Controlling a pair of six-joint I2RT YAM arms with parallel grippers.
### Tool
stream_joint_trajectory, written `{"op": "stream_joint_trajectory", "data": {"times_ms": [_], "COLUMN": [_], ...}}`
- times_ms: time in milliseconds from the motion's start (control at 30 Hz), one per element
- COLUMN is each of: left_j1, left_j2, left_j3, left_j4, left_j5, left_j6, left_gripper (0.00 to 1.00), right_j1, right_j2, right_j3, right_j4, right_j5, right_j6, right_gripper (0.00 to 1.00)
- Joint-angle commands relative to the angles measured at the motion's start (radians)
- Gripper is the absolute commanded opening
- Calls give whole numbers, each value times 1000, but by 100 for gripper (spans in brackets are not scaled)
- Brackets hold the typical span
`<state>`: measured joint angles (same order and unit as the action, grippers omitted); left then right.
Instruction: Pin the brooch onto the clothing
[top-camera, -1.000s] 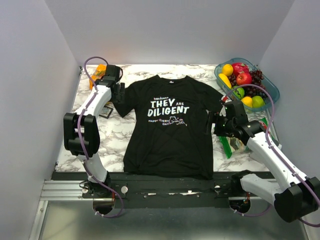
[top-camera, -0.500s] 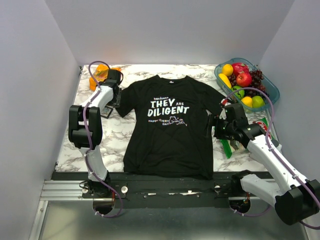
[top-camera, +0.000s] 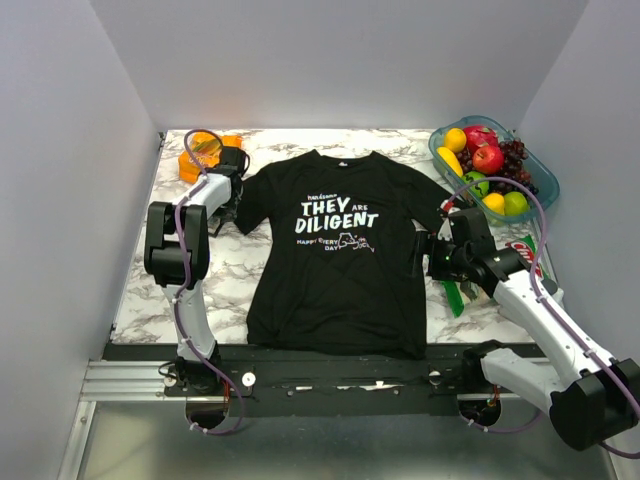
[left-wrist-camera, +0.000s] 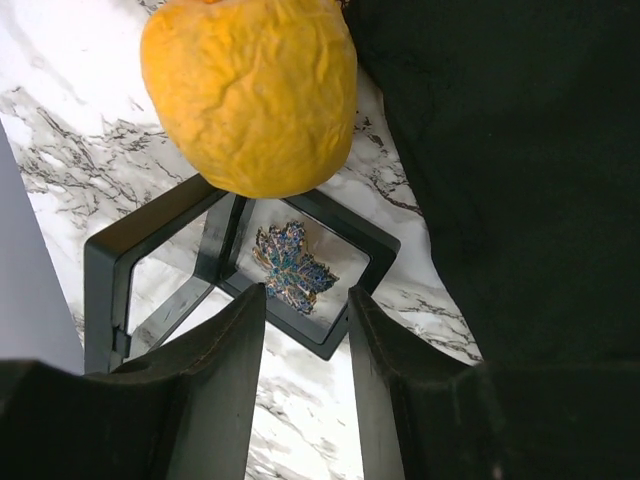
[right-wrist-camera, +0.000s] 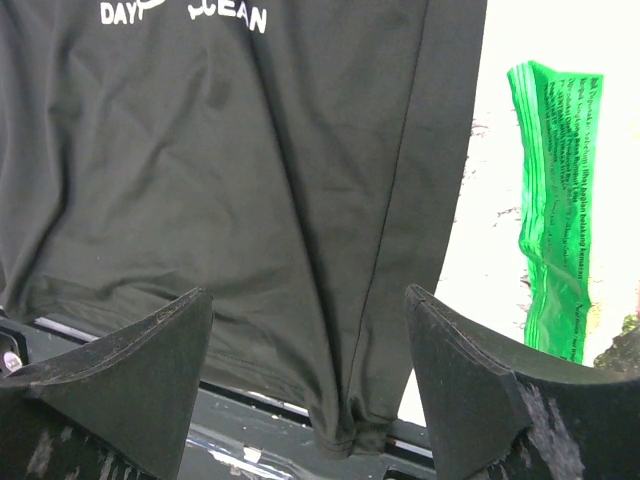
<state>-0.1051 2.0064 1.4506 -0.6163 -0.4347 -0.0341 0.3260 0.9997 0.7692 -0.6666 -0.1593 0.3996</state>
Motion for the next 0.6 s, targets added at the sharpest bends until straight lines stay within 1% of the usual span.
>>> {"op": "stream_joint_trajectory", "data": {"times_ms": [0,233,300,567], "left_j1": [-7,-11,-15,-22], "left_j2": [14,28,29,46], "left_j3": [40,31,27,21], "left_j4": [4,10,15,32], "left_j5": [-52,-75,-85,-90], "left_j6": [2,0,3,10], "left_gripper": [46,46,42,41], "right_j1": [-4,-4,-5,-4], "right_j2": [-21,-26,-24,-21], "right_j3": [-21,-21,-21,-24], "right_j4": [16,18,18,18], "right_j5": [-29,-34,-34,-39], "right_j6": [-1,1,-2,-4], "right_gripper": [85,85,85,85]}}
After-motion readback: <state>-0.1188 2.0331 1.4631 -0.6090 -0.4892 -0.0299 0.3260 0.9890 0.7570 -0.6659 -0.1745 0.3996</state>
